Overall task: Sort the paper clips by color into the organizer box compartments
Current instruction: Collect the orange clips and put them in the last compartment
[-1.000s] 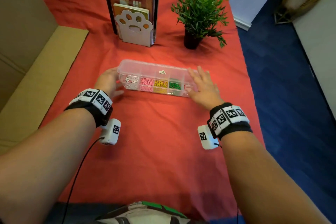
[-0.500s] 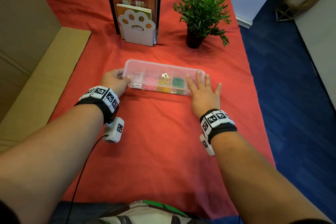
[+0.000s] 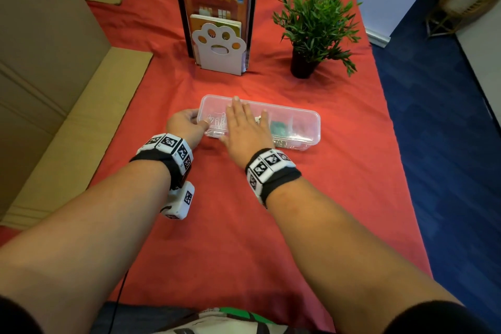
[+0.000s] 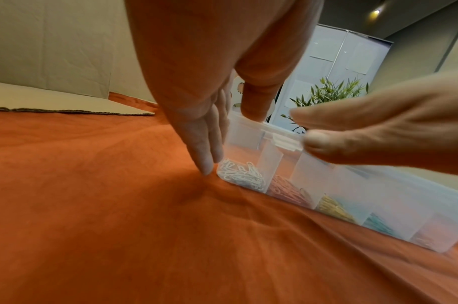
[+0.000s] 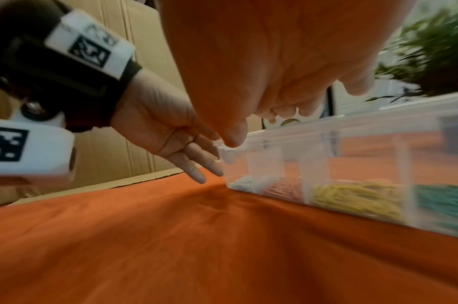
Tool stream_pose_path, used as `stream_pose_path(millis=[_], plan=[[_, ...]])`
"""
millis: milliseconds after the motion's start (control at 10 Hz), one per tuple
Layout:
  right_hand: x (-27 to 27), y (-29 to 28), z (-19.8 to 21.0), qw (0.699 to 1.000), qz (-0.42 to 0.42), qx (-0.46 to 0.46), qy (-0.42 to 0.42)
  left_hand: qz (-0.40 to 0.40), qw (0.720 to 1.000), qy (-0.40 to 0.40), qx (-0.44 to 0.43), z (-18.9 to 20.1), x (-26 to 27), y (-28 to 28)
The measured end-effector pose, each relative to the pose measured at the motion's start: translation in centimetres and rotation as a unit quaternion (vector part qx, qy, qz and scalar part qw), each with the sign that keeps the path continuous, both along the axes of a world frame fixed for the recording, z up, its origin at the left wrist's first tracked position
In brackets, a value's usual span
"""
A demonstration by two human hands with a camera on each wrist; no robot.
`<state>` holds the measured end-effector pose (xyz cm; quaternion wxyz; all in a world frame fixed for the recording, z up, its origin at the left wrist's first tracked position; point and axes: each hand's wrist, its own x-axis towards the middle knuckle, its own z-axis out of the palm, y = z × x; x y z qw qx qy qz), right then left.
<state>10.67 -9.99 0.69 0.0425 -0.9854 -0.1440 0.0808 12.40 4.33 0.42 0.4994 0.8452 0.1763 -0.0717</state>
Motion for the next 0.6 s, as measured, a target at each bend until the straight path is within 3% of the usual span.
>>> stream_pose_path(millis=[400, 600], plan=[[0.7, 2.4, -0.7, 0.998, -0.045, -0.017, 0.028, -0.004, 1.000, 0.010, 0.010, -0.4, 0.4, 0.1], [-0.9, -0.4, 1.6, 0.997, 0.001, 0.071, -0.002, -0.031, 0.999, 0.041, 0.008, 0.9, -0.1, 0.6]])
